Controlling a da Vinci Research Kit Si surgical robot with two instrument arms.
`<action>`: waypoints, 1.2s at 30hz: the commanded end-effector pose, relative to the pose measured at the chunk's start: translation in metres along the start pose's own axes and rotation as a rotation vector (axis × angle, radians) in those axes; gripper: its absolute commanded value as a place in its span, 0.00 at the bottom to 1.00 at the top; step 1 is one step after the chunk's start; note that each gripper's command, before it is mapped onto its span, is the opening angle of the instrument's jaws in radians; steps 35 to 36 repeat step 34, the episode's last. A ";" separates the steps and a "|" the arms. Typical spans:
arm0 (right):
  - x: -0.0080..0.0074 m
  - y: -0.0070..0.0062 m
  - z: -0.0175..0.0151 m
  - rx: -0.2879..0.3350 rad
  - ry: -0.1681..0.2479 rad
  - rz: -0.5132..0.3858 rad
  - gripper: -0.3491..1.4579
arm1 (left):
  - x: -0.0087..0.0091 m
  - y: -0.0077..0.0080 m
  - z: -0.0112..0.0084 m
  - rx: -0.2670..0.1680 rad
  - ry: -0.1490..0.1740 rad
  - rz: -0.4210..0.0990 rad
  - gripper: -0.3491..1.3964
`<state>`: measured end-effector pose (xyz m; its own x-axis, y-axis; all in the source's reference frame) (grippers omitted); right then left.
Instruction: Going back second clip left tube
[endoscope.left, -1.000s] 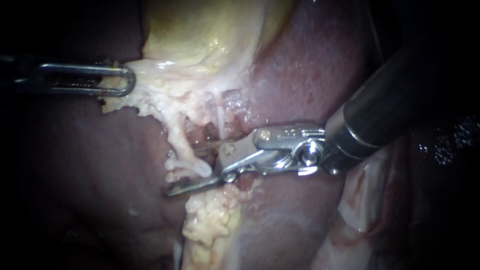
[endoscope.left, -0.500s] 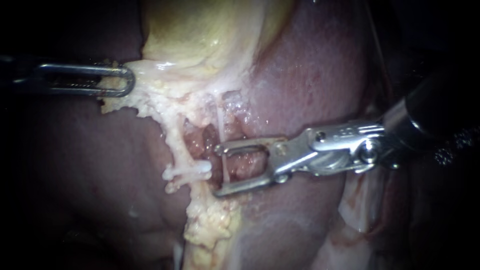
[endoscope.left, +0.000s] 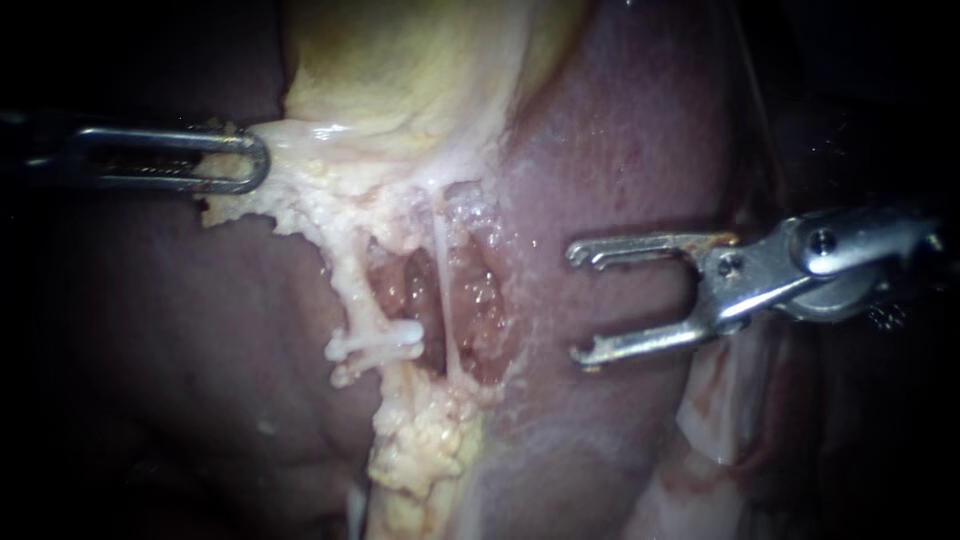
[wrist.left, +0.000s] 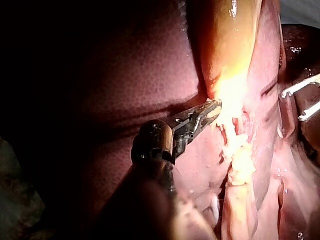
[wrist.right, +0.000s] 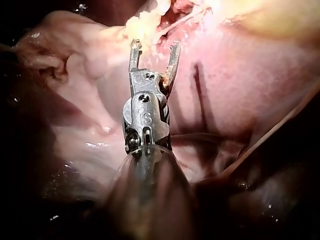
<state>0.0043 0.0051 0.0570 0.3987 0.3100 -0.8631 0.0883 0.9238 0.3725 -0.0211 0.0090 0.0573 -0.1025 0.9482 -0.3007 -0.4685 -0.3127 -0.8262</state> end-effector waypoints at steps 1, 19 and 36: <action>0.0000 0.0000 0.0000 0.002 -0.001 0.001 0.47 | 0.0000 -0.0001 0.0002 0.002 0.000 -0.001 0.00; -0.0002 -0.0002 0.0000 0.010 0.001 0.000 0.47 | -0.0017 -0.0011 0.0056 -0.009 -0.016 0.013 0.00; -0.0001 -0.0003 0.0000 0.013 0.002 -0.001 0.47 | -0.0018 -0.0010 0.0059 -0.007 -0.018 0.013 0.00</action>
